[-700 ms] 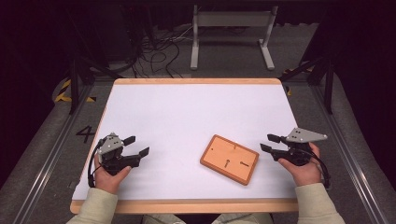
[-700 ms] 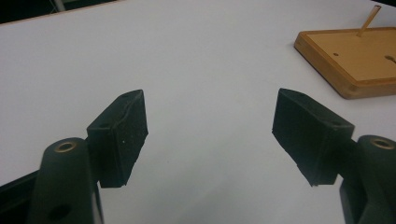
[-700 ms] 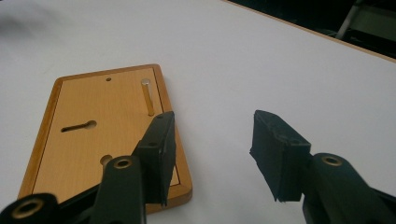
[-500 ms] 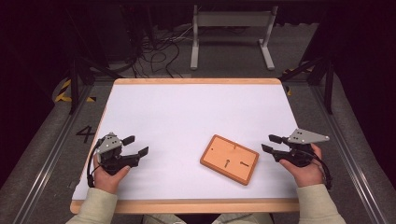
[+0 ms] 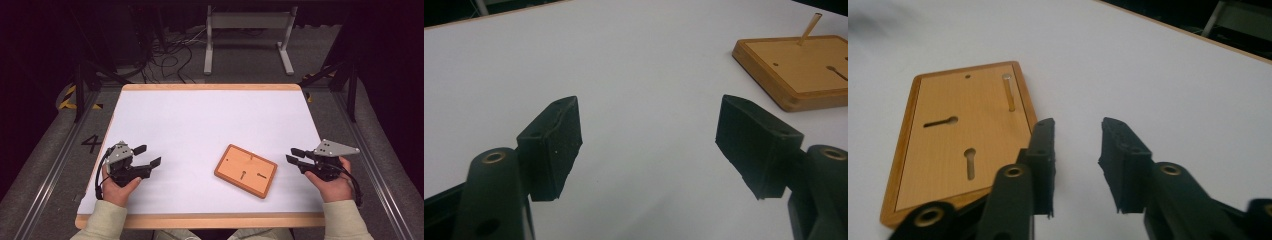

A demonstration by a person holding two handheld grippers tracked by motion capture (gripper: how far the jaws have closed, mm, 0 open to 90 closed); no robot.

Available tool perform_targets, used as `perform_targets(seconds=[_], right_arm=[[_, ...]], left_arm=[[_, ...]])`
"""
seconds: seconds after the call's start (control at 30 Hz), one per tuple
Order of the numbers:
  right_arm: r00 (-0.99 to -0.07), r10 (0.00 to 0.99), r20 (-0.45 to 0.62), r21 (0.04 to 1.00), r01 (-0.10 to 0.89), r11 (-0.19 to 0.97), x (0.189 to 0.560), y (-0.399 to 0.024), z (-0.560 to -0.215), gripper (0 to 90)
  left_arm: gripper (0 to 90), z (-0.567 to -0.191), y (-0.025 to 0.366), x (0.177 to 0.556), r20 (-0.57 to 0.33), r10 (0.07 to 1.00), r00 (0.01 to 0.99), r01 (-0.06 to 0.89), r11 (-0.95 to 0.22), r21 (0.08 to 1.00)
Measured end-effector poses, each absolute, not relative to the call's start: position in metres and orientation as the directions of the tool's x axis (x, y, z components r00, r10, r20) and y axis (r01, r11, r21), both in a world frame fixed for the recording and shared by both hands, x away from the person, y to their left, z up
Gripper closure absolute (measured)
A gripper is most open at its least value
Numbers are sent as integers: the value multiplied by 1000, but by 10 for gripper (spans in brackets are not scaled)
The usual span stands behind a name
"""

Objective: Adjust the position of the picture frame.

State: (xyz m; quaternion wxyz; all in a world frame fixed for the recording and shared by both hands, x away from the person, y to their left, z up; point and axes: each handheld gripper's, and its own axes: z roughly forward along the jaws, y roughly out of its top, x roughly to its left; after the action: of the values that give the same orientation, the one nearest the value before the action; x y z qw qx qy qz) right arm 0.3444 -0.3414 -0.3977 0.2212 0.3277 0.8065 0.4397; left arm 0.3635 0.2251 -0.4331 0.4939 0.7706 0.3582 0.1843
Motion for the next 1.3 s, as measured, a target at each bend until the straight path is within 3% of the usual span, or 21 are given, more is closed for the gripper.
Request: perform_targets(seconds=[0.2,0.57,0.87,1.3], right_arm=[[-715,696,-65,779,400,483,343,-338,-397,900],[-756,649,-79,599,485,638,349,-318,-410,900],[-832,553,-39,497,464,734,351,-292,-427,900],[-851,525,-32,504,440,744,364,-262,-432,900]], left_arm=[[267,-433,225,364,-66,731,679,366,-259,894],[267,-433,225,363,-72,729,680,370,-257,893],[267,-432,226,363,-71,731,679,366,-252,896],[267,-433,227,362,-68,739,670,371,-254,893]])
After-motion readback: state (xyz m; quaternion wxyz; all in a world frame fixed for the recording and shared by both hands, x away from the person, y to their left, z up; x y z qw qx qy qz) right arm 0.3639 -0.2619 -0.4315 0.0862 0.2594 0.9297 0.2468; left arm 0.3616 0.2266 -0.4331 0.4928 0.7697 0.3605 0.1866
